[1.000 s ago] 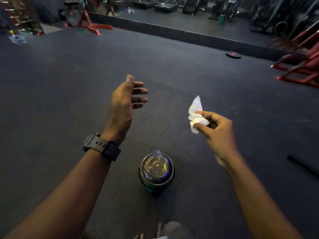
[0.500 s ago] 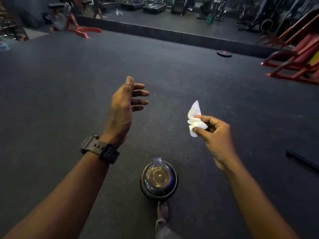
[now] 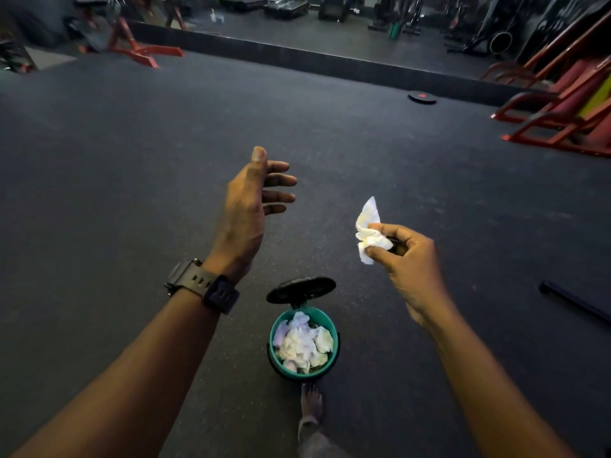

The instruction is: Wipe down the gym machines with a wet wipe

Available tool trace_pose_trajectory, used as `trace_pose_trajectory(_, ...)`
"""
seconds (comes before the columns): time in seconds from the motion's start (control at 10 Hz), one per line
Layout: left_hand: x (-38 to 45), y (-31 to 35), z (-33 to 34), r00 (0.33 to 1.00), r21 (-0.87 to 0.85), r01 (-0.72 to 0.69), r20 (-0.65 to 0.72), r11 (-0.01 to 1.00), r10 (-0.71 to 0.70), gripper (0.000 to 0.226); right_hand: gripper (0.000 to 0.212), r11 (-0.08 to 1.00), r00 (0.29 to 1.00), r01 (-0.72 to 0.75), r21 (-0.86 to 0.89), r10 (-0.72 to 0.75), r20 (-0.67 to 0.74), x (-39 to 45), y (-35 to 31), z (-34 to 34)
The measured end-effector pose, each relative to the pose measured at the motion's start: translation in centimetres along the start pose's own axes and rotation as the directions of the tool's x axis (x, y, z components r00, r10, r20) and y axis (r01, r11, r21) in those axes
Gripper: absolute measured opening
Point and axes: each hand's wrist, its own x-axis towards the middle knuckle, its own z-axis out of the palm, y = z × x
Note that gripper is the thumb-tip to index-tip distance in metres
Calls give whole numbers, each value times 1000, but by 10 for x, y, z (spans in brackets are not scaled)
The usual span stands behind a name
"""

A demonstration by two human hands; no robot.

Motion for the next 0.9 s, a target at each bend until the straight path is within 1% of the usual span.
trace_pose_trajectory(0.2, 2, -3, 0, 1000, 0, 12, -3, 1000, -12, 63, 36, 1000, 1000, -22, -20, 21, -8, 2, 10, 3)
trace_pose_trajectory(0.3, 3, -5, -1, 1000, 5, 18, -13, 1000, -18, 64, 41, 999, 999, -37, -24, 36, -19, 4, 20, 5)
trace_pose_trajectory(0.4, 5, -8, -4, 999, 5, 24, -25, 1000, -24, 64, 46, 981, 990, -137, -138, 142, 23, 8, 50, 6)
trace_pose_trajectory(0.5, 6, -10, -8, 998, 9, 33, -45, 999, -32, 63, 27, 897, 925, -240, -372, 327, 193, 17, 99, 14)
trace_pose_trajectory(0.6, 7, -12, -14, 997, 18, 40, -59, 999, -39, 62, 18, 753, 791, -236, -614, 516, 328, 32, 155, 33)
trace_pose_trajectory(0.7, 6, -14, -21, 996, 24, 47, -78, 999, -45, 61, 27, 617, 675, -199, -761, 649, 350, 48, 205, 56)
trace_pose_trajectory(0.8, 7, -18, -26, 993, 38, 67, -97, 997, -63, 61, 37, 517, 706, -137, -845, 649, 283, 63, 246, 72)
trace_pose_trajectory(0.9, 7, -19, -34, 990, 27, 78, -122, 997, -74, 60, 41, 502, 782, -208, -839, 601, 166, 64, 274, 75)
